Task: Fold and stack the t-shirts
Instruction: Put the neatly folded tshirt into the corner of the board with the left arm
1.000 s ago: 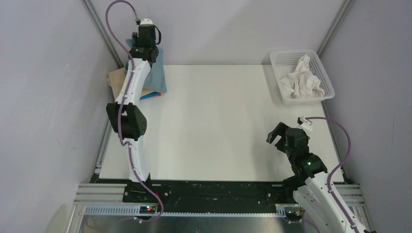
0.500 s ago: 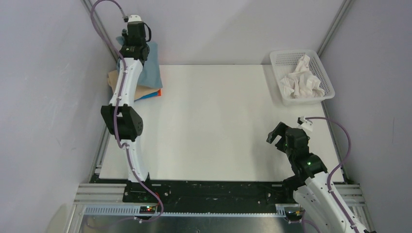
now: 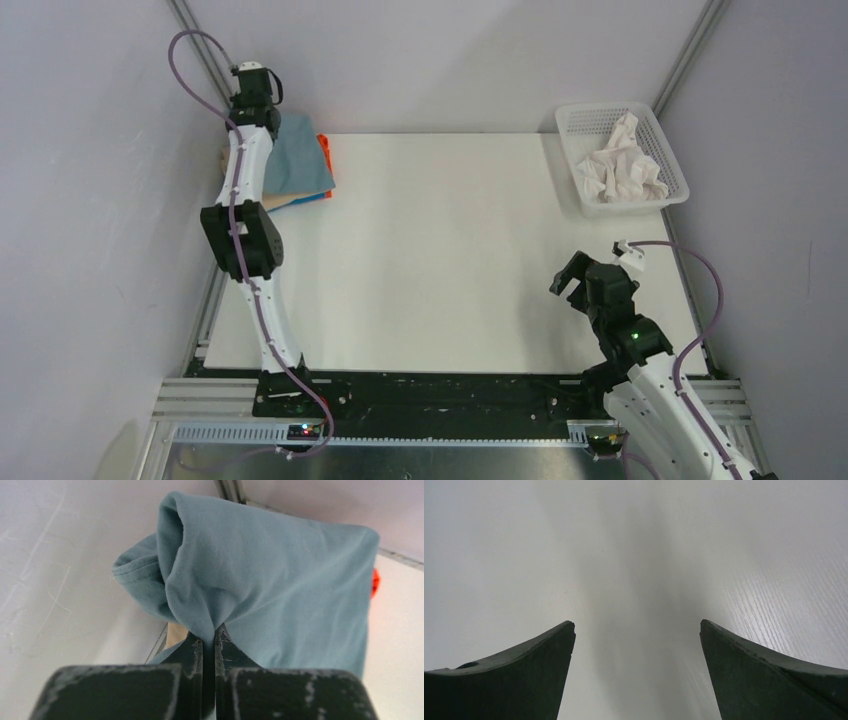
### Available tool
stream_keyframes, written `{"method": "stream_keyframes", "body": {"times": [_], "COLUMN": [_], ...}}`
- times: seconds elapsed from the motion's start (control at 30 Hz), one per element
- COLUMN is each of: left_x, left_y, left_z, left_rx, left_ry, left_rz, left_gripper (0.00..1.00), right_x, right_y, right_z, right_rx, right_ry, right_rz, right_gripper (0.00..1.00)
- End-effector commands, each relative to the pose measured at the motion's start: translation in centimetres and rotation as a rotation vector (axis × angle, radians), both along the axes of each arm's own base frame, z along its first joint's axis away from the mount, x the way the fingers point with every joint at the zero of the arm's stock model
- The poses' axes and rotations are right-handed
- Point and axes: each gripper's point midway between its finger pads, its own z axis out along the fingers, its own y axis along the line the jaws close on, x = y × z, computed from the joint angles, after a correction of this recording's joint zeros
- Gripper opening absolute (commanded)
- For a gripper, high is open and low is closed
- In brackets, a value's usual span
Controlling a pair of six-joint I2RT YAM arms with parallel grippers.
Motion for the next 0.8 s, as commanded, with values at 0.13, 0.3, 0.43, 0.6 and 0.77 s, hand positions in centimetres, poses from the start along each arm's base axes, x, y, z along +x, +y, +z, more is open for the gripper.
{"method": "stream_keyframes", "body": {"times": [0.13, 0.3, 0.43, 0.6, 0.77], "left_x": [0.8, 0.5, 0.0, -0.8, -5.1], "left_y": [3.7, 3.0, 1.1, -3.9, -11.4], "left_z": [0.3, 0.0, -0.2, 1.7, 4.4], "left_rx": [0.062, 0.014, -0.102, -0.319, -0.424], "left_ry": [-0.056, -0.066, -0.104, -0.205, -0.287], "left_rz": [0.125, 0.106, 0.066, -0.031, -0.122], "left_gripper": [0.89, 1.00, 1.00, 1.00, 1.00], "right_x": [0.9, 0.9, 0.6, 0.3, 0.2], "right_y": [-0.3, 0.8, 1.4, 1.8, 2.3], "right_z": [1.0, 1.4, 1.7, 2.0, 2.2], "right_rx": [-0.005, 0.027, 0.042, 0.060, 0.079], "right_ry": [-0.052, -0.061, -0.062, -0.067, -0.069], "right_rz": [-0.032, 0.022, 0.065, 0.087, 0.108], "right_gripper": [1.00, 0.99, 0.99, 1.00, 1.00]}}
